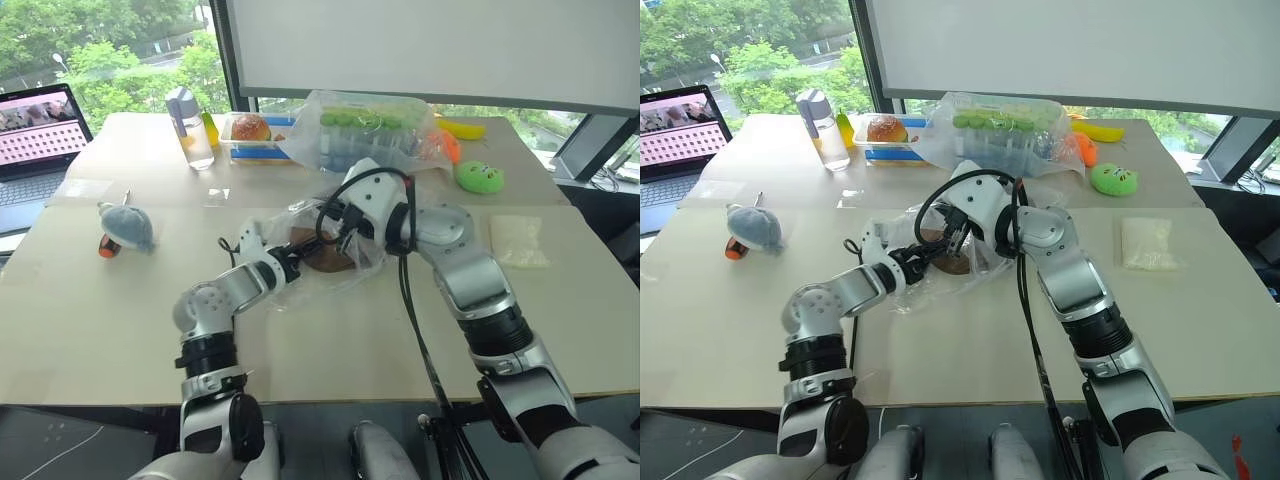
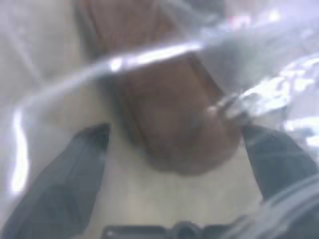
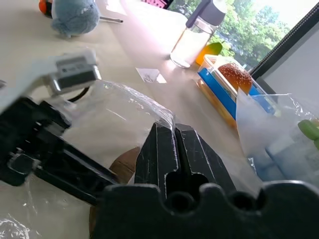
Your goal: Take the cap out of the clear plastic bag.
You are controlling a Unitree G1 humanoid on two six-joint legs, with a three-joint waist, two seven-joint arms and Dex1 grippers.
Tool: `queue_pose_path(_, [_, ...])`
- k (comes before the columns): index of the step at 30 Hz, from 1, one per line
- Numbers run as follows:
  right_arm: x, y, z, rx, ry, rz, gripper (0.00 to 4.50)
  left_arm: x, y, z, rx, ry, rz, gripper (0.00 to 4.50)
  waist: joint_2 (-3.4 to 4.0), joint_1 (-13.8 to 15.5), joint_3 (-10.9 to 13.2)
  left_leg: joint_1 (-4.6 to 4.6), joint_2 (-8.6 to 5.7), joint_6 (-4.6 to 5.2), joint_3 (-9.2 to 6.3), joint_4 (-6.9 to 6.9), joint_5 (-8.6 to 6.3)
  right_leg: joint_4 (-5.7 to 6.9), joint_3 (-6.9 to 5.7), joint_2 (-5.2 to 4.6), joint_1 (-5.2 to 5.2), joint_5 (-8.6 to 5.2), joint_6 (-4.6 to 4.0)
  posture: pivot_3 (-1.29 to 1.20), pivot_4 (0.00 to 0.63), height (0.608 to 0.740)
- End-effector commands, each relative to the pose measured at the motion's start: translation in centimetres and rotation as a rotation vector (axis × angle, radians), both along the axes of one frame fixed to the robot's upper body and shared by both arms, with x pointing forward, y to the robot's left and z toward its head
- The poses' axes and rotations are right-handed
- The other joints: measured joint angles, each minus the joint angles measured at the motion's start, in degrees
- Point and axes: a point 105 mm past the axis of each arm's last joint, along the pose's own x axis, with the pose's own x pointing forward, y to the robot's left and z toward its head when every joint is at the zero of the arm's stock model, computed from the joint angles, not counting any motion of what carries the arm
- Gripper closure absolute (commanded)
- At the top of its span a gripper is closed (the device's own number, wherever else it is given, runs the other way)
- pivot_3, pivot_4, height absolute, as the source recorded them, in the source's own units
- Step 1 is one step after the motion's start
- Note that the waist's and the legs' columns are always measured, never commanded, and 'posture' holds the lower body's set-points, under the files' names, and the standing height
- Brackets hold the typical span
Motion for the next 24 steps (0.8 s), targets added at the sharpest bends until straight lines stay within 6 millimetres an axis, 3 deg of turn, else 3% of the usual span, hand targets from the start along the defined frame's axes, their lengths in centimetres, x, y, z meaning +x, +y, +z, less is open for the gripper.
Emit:
queue_pose_path(1, [-0.8,0.3,1.8,0.018,-0.055,0.022,4.47,0.9,-0.9,-2.0,0.025,0.061,0.020,0.00,0.00,0.0,0.0,0.00,0.00,0.00,0.00,0.00,0.00,-0.01,0.00,0.00,0.00,0.00,0.00,0.00,0.150,0.740])
queue_pose_path(2, [-0.8,0.2,1.9,0.017,-0.055,0.022,4.47,1.1,-0.9,-2.2,0.022,0.067,0.029,0.00,0.00,0.0,0.0,0.00,0.00,0.00,0.00,-0.02,0.00,0.00,0.00,0.01,0.00,0.00,0.00,0.00,0.150,0.740])
queue_pose_path(5, [-0.8,0.0,2.0,0.017,-0.055,0.014,4.50,1.5,-2.2,-1.8,0.000,0.025,-0.010,0.71,0.00,-0.2,0.0,0.06,0.00,0.00,0.00,-0.04,0.00,0.03,0.01,0.01,0.02,0.00,0.00,0.00,0.150,0.740])
queue_pose_path(11, [-0.1,-1.1,1.6,-0.019,-0.079,-0.051,4.50,0.4,-3.1,-1.1,-0.030,-0.011,-0.097,2.81,0.00,-0.2,0.0,-0.02,0.00,0.00,-0.01,-0.06,0.00,-0.03,0.01,0.00,-0.04,-0.01,0.02,0.00,0.150,0.740])
queue_pose_path(15, [1.0,-2.1,1.0,-0.063,-0.122,-0.104,4.50,-2.6,-2.8,0.3,-0.060,-0.044,-0.229,4.29,0.00,-0.7,0.0,-0.06,0.03,0.00,-0.01,-0.08,0.00,0.00,0.01,0.02,-0.11,-0.01,0.01,0.00,0.150,0.740])
queue_pose_path(16, [1.3,-2.3,0.8,-0.073,-0.133,-0.111,4.50,-3.6,-2.4,0.7,-0.058,-0.058,-0.262,4.49,0.00,-0.8,0.0,-0.05,0.04,0.00,0.00,-0.09,0.00,0.01,0.04,0.02,-0.11,-0.01,0.01,0.00,0.150,0.740])
queue_pose_path(24, [2.6,-1.6,-1.4,-0.148,-0.165,-0.068,4.50,-8.4,1.2,5.1,-0.004,-0.218,-0.377,4.49,-0.01,-1.7,0.0,-0.01,0.06,0.00,-0.02,-0.13,0.00,0.03,0.04,0.04,-0.11,-0.01,0.01,0.00,0.150,0.740])
